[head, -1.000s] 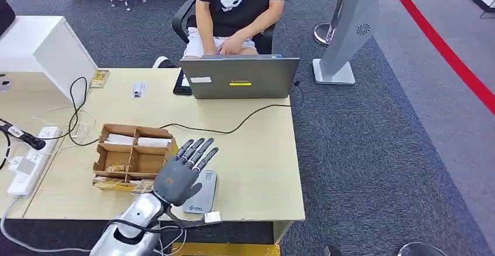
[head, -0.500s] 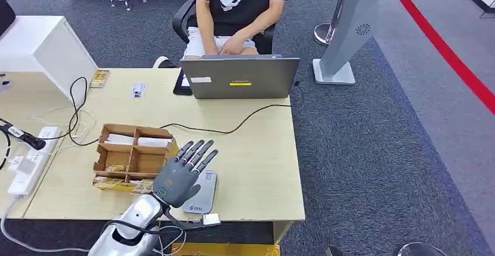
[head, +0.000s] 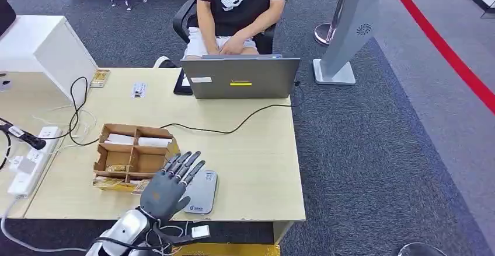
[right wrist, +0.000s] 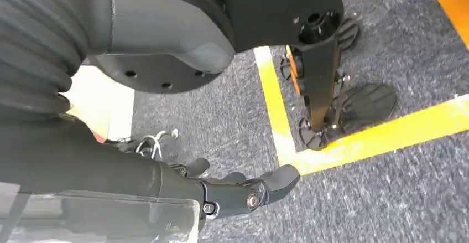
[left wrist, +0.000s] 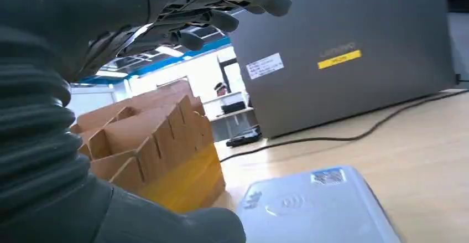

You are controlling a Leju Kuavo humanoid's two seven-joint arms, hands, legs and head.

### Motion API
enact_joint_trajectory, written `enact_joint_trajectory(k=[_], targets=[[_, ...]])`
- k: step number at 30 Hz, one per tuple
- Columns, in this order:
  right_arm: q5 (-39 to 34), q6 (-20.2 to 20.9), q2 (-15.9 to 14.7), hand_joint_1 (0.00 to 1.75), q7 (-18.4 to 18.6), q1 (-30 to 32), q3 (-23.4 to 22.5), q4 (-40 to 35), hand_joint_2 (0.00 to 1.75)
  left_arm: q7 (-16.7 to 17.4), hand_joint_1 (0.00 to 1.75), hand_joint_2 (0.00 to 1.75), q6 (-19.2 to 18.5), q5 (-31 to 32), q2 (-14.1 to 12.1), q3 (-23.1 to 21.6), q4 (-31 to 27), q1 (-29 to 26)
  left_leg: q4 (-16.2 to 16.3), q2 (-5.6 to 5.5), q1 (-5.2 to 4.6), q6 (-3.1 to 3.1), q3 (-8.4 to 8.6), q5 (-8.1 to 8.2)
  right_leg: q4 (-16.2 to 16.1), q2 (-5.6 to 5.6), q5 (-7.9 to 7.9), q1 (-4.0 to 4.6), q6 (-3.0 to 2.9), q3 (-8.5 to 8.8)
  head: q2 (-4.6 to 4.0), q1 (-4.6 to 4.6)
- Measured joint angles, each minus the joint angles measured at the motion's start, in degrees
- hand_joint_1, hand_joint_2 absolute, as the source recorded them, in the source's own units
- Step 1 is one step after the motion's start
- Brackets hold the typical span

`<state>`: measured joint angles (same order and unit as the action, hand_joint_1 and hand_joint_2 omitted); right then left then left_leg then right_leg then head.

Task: Pass the card to the sensor for recognition and then transmit it.

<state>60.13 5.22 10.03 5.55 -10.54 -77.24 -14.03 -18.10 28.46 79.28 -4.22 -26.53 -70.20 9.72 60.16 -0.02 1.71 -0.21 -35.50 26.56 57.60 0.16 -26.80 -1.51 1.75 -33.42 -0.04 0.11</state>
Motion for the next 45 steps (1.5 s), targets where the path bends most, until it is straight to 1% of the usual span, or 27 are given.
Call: enact_joint_trajectory(k=[15,25,28,32,35,39,45], targets=[[-0.26,0.02,-0.42,0.00,-0.35,0.78,-0.48,-0.24,1.75,-1.09,0.00,1.75,-0.11,-1.92,-1.64,0.64,-4.74,-4.79,0.00,-0.01,0.00,0.01,0.02,0.04,0.00,0.01,-0.04,0.00,0.04,0.02,0.00,-0.02],[-0.15,0.04,-0.44,0.00,-0.52,0.88,-0.48,-0.28,1.75,-1.33,0.00,1.75,-0.07,-1.71,-1.64,1.51,-5.70,-5.47,0.00,-0.01,0.00,0.01,0.02,0.04,0.00,0.01,-0.03,0.00,0.04,0.03,0.00,-0.02],[-0.15,0.07,-0.44,0.00,-0.59,0.91,-0.48,-0.28,1.75,-0.65,0.00,1.75,0.33,-0.55,-1.64,2.18,-5.88,-5.47,0.00,-0.01,0.00,0.01,0.03,0.04,0.00,0.01,-0.03,0.00,0.04,0.03,0.00,-0.02],[0.06,0.07,-0.44,0.00,-0.48,0.89,-0.48,-0.28,1.75,2.23,0.00,1.75,1.79,1.59,-1.73,5.14,-5.44,-4.81,0.00,-0.01,0.01,0.01,0.03,0.04,0.00,0.01,-0.03,0.00,0.04,0.03,0.00,-0.02],[0.50,0.07,-0.44,0.00,-0.15,0.79,-0.44,-0.28,1.75,1.51,0.00,1.75,3.78,0.39,-1.75,9.16,-2.68,-3.13,0.00,-0.01,0.02,0.01,0.04,0.04,0.02,0.01,-0.03,0.01,0.04,0.03,0.00,-0.02],[0.65,0.07,-0.44,0.00,0.00,0.79,-0.42,-0.28,1.75,1.29,0.00,1.75,5.07,1.53,-1.83,13.79,0.67,-1.82,0.00,0.00,0.02,0.00,0.05,0.03,0.03,0.03,-0.03,0.01,0.04,0.03,0.00,-0.02],[0.65,0.07,-0.44,0.00,0.00,0.70,-0.39,-0.28,1.75,1.31,0.00,1.75,5.22,1.83,-1.88,16.57,3.19,-0.76,0.00,-0.01,0.00,0.01,0.04,0.04,0.03,0.02,-0.03,0.00,0.04,0.04,0.00,0.00]])
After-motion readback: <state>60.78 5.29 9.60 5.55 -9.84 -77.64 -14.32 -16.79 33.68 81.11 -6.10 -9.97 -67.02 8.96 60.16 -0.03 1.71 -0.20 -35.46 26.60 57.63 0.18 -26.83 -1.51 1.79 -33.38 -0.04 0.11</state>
